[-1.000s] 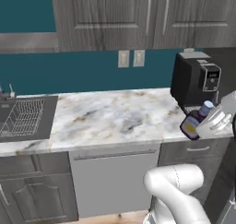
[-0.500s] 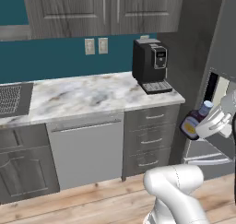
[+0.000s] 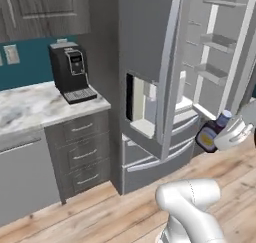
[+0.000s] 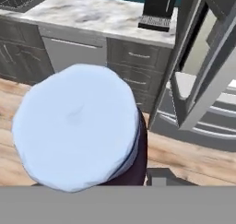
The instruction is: Place the condiment bottle and mayonnaise from the counter to the top shelf of the fridge. If the existing items in the fridge are on the top shelf, move them to other shelves.
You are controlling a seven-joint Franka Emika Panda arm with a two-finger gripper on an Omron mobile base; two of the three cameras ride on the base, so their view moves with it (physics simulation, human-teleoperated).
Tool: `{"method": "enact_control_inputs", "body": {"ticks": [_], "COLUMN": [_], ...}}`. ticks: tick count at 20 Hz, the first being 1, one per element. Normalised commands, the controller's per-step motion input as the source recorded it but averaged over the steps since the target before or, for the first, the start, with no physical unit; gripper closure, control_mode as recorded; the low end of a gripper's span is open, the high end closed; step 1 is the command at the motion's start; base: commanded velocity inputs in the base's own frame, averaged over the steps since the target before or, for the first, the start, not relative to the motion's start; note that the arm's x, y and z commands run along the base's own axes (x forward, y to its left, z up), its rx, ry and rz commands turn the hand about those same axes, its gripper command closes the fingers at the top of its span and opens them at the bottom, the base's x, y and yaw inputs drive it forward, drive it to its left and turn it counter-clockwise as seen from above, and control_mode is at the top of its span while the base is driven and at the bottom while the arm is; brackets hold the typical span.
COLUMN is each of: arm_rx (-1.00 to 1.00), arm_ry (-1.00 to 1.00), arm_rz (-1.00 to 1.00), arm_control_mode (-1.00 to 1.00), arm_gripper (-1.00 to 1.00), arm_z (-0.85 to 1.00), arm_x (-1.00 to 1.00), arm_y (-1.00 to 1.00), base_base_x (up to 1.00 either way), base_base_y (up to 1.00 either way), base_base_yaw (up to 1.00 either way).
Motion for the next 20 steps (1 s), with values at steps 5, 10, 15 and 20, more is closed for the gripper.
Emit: {"method": "enact_control_inputs", "body": {"ticks": [5, 10, 15, 20], "arm_rx": [0.00, 0.00, 0.00, 0.00], "arm_ry": [0.00, 0.00, 0.00, 0.00], "arm_rz": [0.00, 0.00, 0.00, 0.00], "arm_control_mode": [1.00, 1.00, 1.00, 1.00], "arm_gripper": [1.00, 1.00, 1.00, 1.00], "arm_z": [0.00, 0.00, 0.00, 0.00], "arm_x": [0.00, 0.00, 0.00, 0.00], "arm_y": [0.00, 0.00, 0.00, 0.00], "base_base_x": [0.30, 0.60, -0.06, -0.01], "base_base_y": [-1.00, -1.00, -0.96, -0.79], "base_base_yaw": [-0.44, -0.21, 0.35, 0.61]}}
